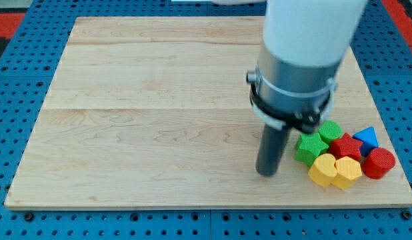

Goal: Move the arm to the bottom right of the board

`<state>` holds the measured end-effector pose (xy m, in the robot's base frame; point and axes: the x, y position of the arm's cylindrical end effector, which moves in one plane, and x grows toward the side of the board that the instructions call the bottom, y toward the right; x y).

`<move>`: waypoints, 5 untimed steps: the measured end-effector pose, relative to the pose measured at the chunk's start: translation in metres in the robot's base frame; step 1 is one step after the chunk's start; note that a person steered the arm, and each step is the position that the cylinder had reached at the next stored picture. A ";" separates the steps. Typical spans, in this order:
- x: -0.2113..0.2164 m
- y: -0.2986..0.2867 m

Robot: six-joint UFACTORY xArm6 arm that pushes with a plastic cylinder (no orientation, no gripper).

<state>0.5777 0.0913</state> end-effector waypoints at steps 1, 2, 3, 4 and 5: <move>0.029 0.044; 0.041 0.072; 0.038 0.107; 0.025 0.161; 0.023 0.182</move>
<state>0.6008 0.2734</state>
